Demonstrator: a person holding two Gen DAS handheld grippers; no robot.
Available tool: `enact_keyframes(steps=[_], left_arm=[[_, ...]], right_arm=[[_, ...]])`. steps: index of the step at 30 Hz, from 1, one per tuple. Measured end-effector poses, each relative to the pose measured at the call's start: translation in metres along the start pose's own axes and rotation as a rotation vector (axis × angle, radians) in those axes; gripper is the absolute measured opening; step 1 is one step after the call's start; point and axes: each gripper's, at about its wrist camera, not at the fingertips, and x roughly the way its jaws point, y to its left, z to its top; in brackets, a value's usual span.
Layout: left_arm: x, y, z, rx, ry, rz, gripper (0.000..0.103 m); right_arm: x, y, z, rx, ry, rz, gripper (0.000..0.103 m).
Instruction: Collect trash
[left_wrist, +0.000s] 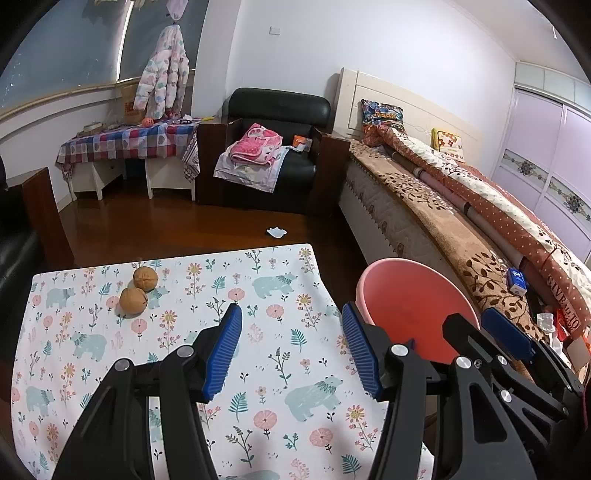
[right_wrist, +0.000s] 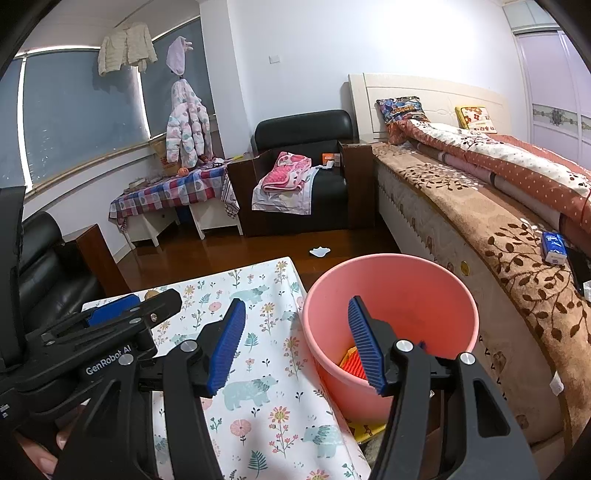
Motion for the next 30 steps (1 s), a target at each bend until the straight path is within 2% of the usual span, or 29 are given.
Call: enact_keyframes(steps=[30], left_arm=[[0.001,0.0004,-0.0019,-0.003,0.005,0.003,0.056]], right_arm=[[0.0056,-0.0031,-0.0059,0.01,0.01,0.004,0.058]])
